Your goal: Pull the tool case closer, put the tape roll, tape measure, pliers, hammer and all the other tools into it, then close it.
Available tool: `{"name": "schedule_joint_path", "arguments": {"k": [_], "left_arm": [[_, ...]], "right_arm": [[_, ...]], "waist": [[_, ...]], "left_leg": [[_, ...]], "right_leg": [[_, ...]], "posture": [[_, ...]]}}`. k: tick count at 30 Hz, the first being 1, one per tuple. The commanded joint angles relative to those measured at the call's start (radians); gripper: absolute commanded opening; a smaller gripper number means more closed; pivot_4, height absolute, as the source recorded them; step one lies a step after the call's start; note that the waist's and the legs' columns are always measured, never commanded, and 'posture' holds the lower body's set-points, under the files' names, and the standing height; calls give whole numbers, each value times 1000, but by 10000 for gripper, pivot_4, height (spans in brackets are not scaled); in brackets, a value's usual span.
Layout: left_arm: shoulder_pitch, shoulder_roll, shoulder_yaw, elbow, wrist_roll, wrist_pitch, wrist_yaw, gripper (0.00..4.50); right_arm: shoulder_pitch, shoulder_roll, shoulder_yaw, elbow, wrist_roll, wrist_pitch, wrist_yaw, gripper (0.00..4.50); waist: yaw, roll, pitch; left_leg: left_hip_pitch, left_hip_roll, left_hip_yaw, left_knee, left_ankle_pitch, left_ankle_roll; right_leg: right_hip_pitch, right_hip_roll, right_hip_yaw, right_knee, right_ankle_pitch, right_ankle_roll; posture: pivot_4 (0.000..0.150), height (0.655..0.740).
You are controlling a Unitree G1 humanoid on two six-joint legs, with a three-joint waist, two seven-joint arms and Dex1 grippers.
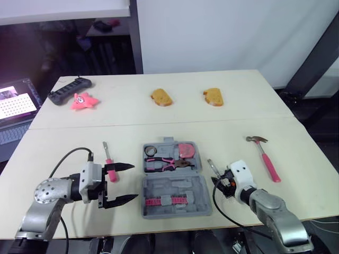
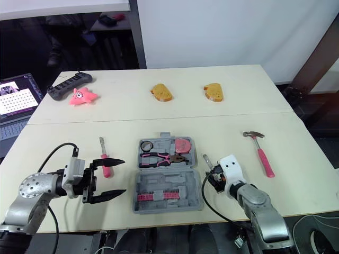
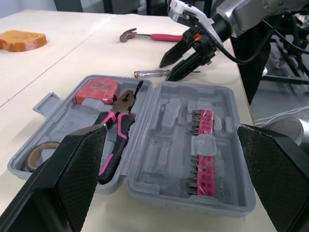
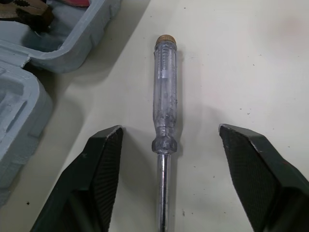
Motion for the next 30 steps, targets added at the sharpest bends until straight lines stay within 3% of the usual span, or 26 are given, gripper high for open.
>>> {"name": "schedule_joint_path", "arguments": {"k": [1, 5, 6, 13, 17, 22, 27, 30], "left_arm": [[11, 1, 4, -29, -10, 4, 7, 45000], [14, 2, 3, -36, -11, 7, 13, 45000], [14, 2, 3, -38, -11, 8, 14, 45000], [-3, -3, 4, -34, -9, 15, 23, 45000], [-29, -1, 14, -8, -7, 15, 33, 45000], [-66, 7, 22, 42, -1, 8, 29, 45000], [-71, 20, 30, 71, -1, 0, 4, 45000], [-62, 31, 36, 83, 0, -9, -17, 45000]], "right_arm": [[23, 12, 18, 20, -13, 27, -10, 21512], [23, 17, 19, 3, -12, 42, -16, 1801], [24, 16, 22, -5, -16, 43, -17, 323], [3, -9, 32, -98, -38, 63, -21, 323], [-64, -118, 48, -270, -40, 126, 47, 323], [-381, -271, 164, -463, 120, 387, 253, 323], [-724, -288, 402, -430, 221, 625, 371, 323], [-870, -264, 550, -346, 216, 671, 398, 323]], "waist": [[0, 0, 0], [1, 0, 0], [1, 0, 0], [2, 0, 0], [2, 3, 2], [-7, 6, 3], [1, 6, 4], [1, 7, 4]], "left_leg": [[0, 0, 0, 0, 0, 0], [0, 0, 0, 0, 0, 0], [0, 0, 0, 0, 0, 0], [0, 0, -1, 0, 0, 0], [-1, 0, 0, 0, 0, 0], [-1, 0, 1, 0, 0, 0], [-3, 2, -3, -2, 0, 0], [-5, 1, -2, -1, 0, 0]], "right_leg": [[0, 0, 0, 0, 0, 0], [0, 0, 0, 0, 0, -1], [0, 0, 0, 0, 0, -1], [0, 0, 0, 0, -1, -1], [-1, -1, 0, 0, -1, -1], [-2, 1, 0, 0, 0, 1], [-4, 3, -3, 0, 1, 1], [-5, -1, -3, 0, 1, 1]], "posture": [[1500, 7400], [1500, 7400], [1500, 7400], [1500, 7400], [1500, 7400], [1500, 7400], [1500, 7400], [1500, 7400]]}}
